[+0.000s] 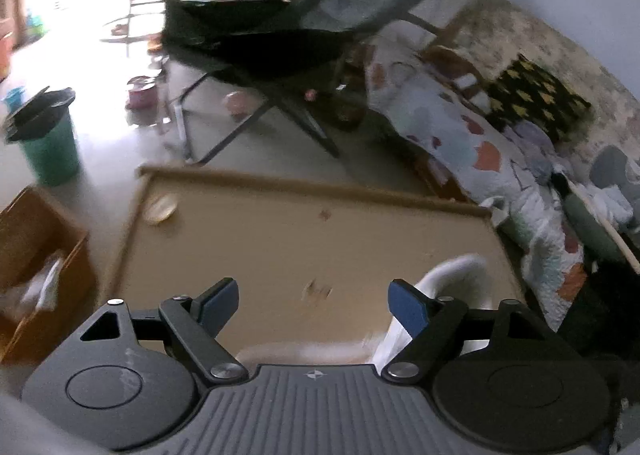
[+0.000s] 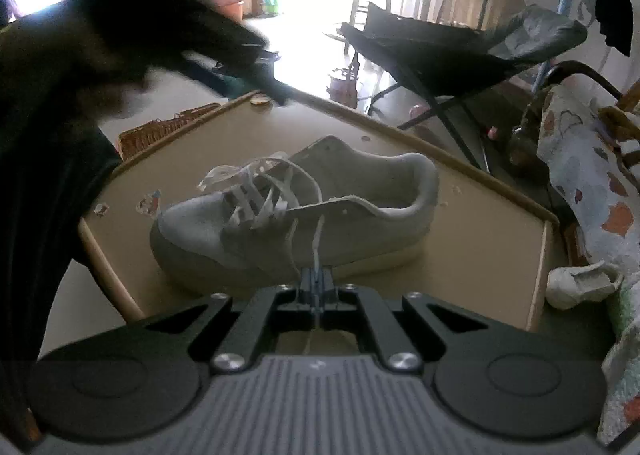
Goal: Lace up shoes with both hands
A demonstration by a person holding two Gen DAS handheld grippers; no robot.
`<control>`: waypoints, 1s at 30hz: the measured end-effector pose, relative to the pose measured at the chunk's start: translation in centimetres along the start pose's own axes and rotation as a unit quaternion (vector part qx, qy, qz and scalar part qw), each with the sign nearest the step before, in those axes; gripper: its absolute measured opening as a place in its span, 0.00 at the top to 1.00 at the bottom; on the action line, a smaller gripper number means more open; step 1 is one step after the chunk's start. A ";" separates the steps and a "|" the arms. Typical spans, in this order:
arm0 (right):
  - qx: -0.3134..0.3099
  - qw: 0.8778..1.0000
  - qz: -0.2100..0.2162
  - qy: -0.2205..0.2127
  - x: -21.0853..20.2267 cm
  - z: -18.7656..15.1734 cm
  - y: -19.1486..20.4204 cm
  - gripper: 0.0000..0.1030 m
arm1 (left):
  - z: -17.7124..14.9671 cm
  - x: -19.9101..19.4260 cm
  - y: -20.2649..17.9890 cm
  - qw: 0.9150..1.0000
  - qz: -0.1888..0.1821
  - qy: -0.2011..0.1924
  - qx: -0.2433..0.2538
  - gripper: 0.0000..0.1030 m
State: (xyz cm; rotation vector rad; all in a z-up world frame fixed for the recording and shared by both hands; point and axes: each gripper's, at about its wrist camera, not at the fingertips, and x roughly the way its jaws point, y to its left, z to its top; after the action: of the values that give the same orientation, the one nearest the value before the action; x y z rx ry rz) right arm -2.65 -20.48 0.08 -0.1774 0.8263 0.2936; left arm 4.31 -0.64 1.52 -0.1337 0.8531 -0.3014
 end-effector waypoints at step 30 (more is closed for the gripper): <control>0.007 0.999 -0.028 0.030 -0.3 -0.6 1.9 0.98 | -8.4 4.4 1.7 0.991 0.009 0.116 -0.067 0.10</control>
State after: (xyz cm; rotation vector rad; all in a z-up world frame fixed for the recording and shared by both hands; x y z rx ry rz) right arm -3.90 -18.96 -0.16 -0.1975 0.8809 0.2300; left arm 1.02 -0.37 -7.56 -0.2181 1.1057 -0.2463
